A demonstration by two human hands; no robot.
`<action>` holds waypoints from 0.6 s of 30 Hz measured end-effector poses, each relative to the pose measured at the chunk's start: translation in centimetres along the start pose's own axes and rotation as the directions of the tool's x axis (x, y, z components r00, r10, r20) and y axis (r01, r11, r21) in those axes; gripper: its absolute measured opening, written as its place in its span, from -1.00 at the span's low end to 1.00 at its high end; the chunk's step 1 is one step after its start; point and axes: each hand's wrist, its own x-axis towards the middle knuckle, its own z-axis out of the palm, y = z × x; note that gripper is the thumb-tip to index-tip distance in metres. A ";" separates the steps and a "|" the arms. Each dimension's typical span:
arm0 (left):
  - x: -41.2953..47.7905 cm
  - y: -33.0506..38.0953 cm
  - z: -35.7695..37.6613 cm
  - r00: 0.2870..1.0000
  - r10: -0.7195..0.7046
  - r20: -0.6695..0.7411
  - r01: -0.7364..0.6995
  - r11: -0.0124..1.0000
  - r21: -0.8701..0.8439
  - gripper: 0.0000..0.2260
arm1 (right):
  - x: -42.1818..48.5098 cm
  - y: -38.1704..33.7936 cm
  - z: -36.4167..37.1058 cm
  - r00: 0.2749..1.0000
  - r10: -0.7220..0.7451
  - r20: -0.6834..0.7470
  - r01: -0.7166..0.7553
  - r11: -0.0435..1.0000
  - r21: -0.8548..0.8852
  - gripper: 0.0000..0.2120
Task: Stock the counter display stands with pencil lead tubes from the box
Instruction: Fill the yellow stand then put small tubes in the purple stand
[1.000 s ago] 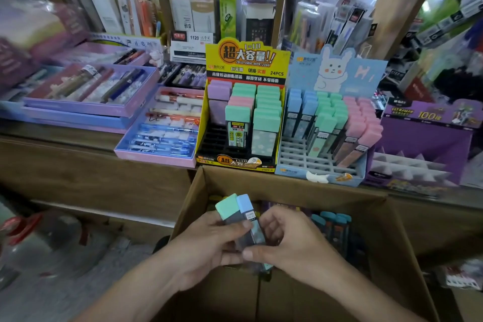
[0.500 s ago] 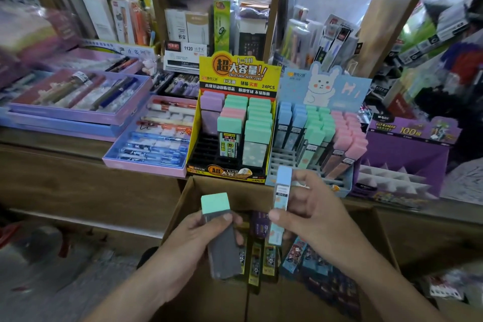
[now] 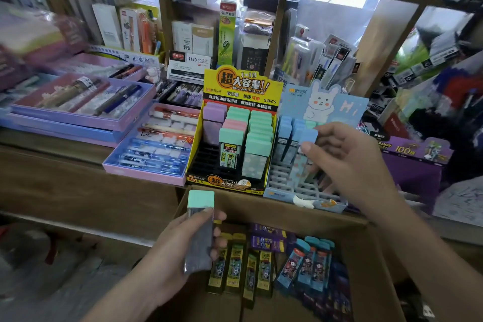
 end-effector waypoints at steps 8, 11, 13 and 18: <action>2.3 -1.3 -2.4 0.997 -0.069 0.039 0.068 0.998 0.018 -0.41 | 5.2 0.9 0.0 0.998 -0.043 0.045 0.052 0.968 -0.244 -0.92; 3.0 -1.8 -3.3 0.992 -0.103 0.068 0.100 0.994 0.037 -0.42 | 5.9 1.8 0.0 0.996 -0.041 0.074 0.064 0.938 -0.340 -0.88; 3.4 -2.0 -3.6 0.990 -0.114 0.079 0.110 0.993 0.045 -0.42 | 6.1 2.2 0.0 0.995 -0.023 0.098 0.059 0.926 -0.374 -0.89; 3.6 -2.3 -3.8 0.990 -0.112 0.084 0.106 0.992 0.070 -0.42 | 6.1 2.7 -0.1 0.994 -0.033 0.102 0.073 0.903 -0.422 -0.90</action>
